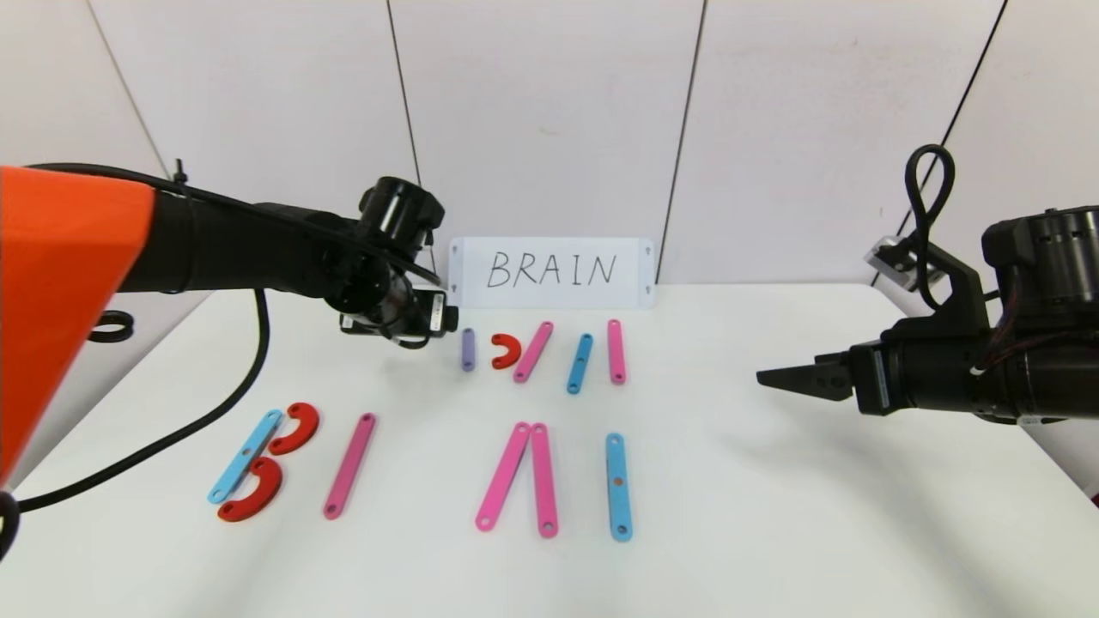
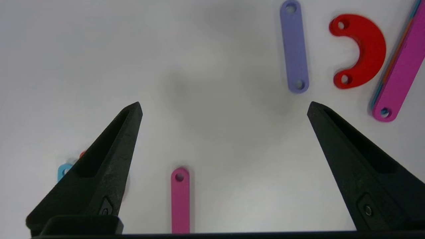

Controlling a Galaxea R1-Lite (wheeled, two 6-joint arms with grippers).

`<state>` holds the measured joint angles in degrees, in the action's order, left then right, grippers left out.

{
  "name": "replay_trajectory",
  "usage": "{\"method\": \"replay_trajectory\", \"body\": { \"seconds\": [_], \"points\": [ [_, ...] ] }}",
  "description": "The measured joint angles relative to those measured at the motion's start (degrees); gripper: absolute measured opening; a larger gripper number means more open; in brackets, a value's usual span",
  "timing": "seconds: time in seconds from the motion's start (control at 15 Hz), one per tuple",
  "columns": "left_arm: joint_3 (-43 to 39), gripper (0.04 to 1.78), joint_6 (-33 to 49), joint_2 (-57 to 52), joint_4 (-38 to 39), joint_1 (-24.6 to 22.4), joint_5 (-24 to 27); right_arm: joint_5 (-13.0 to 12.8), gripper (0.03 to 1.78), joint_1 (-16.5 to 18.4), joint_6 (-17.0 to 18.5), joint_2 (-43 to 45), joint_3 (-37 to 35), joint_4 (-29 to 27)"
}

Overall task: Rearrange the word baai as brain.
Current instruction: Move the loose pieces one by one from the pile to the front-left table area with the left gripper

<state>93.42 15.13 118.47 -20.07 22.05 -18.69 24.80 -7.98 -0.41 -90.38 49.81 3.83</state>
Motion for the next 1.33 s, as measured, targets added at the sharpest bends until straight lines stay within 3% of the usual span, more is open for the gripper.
{"method": "replay_trajectory", "body": {
  "seconds": [0.73,1.0,1.33],
  "points": [
    [15.79,1.74,0.72,16.42,2.32,5.12,-4.93,0.01,1.74,0.38,0.04,0.13,-0.80,2.45],
    [16.57,1.74,0.55,18.58,7.72,7.30,-5.32,0.00,1.74,0.60,-0.10,0.35,-0.98,2.45],
    [16.86,1.74,0.52,20.04,8.57,8.79,-7.02,0.17,1.74,0.71,-0.07,0.83,-1.28,2.45]
  ]
}}
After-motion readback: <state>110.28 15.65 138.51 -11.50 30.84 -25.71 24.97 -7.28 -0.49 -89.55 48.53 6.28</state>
